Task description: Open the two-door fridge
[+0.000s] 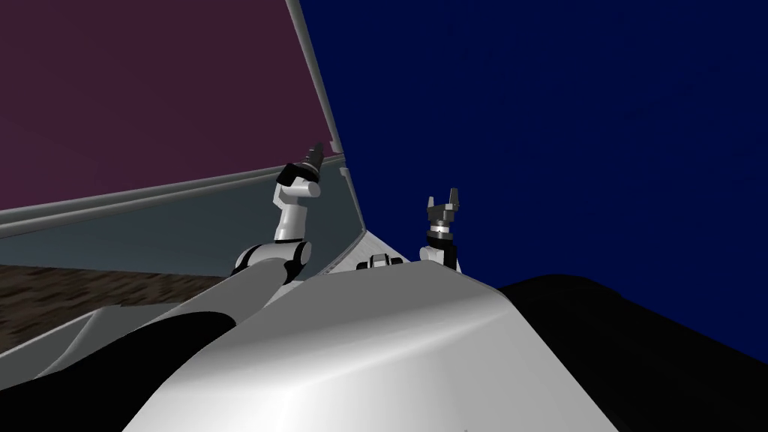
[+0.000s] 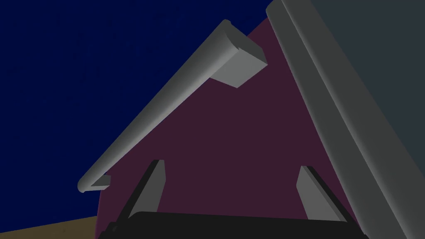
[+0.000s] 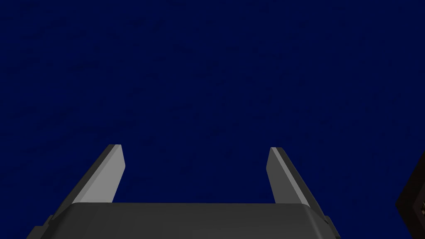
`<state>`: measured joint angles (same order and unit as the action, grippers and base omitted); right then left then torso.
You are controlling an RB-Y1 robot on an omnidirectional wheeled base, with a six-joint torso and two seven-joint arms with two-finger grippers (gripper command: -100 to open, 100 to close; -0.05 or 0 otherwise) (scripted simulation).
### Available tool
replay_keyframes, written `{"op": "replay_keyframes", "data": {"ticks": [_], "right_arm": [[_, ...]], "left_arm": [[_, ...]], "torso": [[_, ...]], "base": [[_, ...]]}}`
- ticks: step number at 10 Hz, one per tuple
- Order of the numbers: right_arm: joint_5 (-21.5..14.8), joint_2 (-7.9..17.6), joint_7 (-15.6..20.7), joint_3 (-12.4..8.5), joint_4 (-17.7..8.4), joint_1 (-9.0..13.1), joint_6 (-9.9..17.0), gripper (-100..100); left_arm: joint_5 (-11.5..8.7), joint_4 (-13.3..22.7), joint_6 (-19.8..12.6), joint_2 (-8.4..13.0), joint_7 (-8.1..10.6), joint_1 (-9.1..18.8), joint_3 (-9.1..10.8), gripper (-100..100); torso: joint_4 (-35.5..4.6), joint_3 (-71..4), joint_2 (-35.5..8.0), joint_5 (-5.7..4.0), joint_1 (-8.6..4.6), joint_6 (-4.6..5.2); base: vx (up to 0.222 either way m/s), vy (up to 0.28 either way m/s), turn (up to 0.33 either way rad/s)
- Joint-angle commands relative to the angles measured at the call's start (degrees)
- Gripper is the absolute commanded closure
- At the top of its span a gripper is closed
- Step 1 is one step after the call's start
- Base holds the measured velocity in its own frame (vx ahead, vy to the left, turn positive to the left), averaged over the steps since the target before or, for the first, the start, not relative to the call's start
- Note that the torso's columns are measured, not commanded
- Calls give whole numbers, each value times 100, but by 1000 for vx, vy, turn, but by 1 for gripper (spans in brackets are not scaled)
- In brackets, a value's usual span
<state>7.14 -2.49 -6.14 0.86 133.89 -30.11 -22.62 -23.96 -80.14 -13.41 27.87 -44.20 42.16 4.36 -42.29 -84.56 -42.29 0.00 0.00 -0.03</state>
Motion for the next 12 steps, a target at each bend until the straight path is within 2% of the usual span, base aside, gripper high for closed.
{"op": "replay_keyframes", "data": {"ticks": [1,2,3,5,6,9,10,12], "right_arm": [[0,0,0,0,0,0,0,0],[0,0,0,0,0,0,0,0],[0,0,0,0,0,0,0,0],[0,0,0,0,0,0,0,0],[0,0,0,0,0,0,0,0],[0,0,0,0,0,0,0,0],[0,0,0,0,0,0,0,0],[0,0,0,0,0,0,0,0]], "left_arm": [[-115,315,-248,85,-201,334,19,-100],[-222,548,-429,172,-365,550,25,-100],[-222,571,-429,172,-365,590,25,-100],[-422,977,-765,347,-669,996,35,-100],[-422,1045,-765,347,-669,1066,35,-100],[-676,1619,-1187,606,-1055,1628,50,-100],[-676,1630,-1187,606,-1055,1668,50,-100],[-807,1919,-1403,756,-1255,1977,57,-100]], "torso": [[0,-1,0,0,0,4],[0,0,0,0,0,1],[0,-1,1,-1,-2,5],[0,-1,0,-1,-1,4],[0,-1,0,0,0,4],[0,-1,0,-1,-2,4],[0,-1,1,-1,-2,3],[0,0,0,0,0,3]], "base": [[2,7,-67],[2,5,-127],[2,6,-68],[2,7,-148],[1,10,-76],[1,7,-136],[1,7,-51],[2,4,-105]]}}
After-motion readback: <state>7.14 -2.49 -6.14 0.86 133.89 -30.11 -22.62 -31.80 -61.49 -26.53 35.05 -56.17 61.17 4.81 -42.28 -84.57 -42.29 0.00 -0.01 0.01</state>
